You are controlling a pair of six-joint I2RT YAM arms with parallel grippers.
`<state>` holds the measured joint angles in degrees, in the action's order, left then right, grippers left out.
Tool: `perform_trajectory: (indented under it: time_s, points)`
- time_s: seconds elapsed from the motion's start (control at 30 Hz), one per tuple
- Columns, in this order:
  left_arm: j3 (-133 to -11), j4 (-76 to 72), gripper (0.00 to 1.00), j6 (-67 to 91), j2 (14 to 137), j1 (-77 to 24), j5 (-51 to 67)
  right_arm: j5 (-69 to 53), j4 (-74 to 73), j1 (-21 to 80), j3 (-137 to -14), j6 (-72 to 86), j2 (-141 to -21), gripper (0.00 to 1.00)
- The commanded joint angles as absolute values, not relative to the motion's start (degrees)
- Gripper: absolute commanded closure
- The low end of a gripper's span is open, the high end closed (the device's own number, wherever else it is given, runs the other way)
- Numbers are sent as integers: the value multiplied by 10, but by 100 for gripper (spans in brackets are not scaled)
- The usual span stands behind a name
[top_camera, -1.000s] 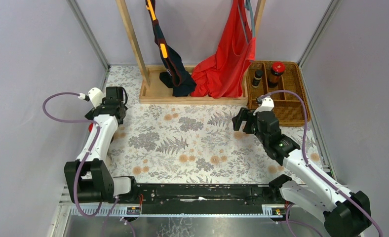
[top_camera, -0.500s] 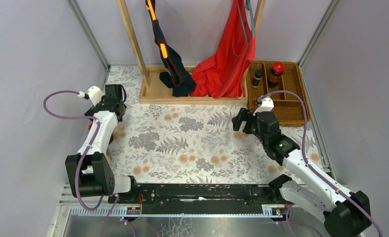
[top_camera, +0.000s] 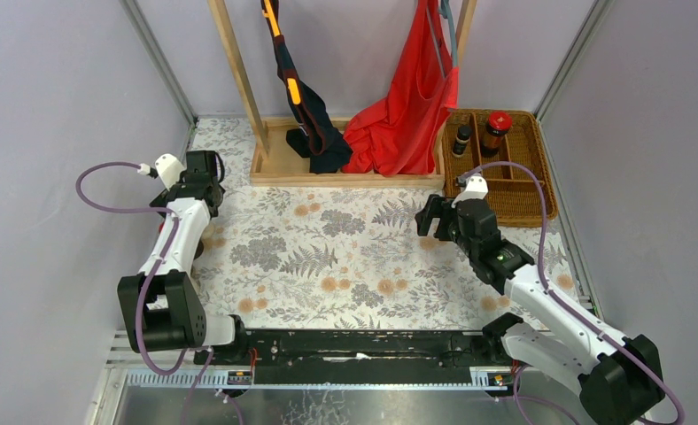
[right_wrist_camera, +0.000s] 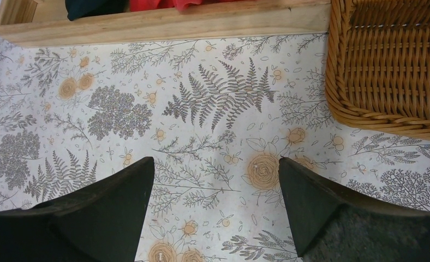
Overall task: Organize the condiment bottles
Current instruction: Move the bottle to the center of the board.
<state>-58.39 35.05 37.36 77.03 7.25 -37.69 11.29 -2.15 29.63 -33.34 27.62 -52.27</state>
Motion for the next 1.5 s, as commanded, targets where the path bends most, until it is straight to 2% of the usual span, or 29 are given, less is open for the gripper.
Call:
perform_trajectory:
  time_s: [0.0, 0.53, 1.0, 1.47]
  points:
    - [-594, 331, 0, 373, 772, 79, -366, 120, 8, 302, -340, 276, -525, 10]
    - [-570, 359, 0, 379, 682, 79, -371, 114, 13, 303, -338, 279, -529, 10]
    - [-547, 413, 0, 406, 654, 84, -386, 111, 9, 304, -339, 279, -516, 10]
    - [-526, 417, 0, 420, 644, 153, -347, 114, 9, 304, -337, 281, -519, 10]
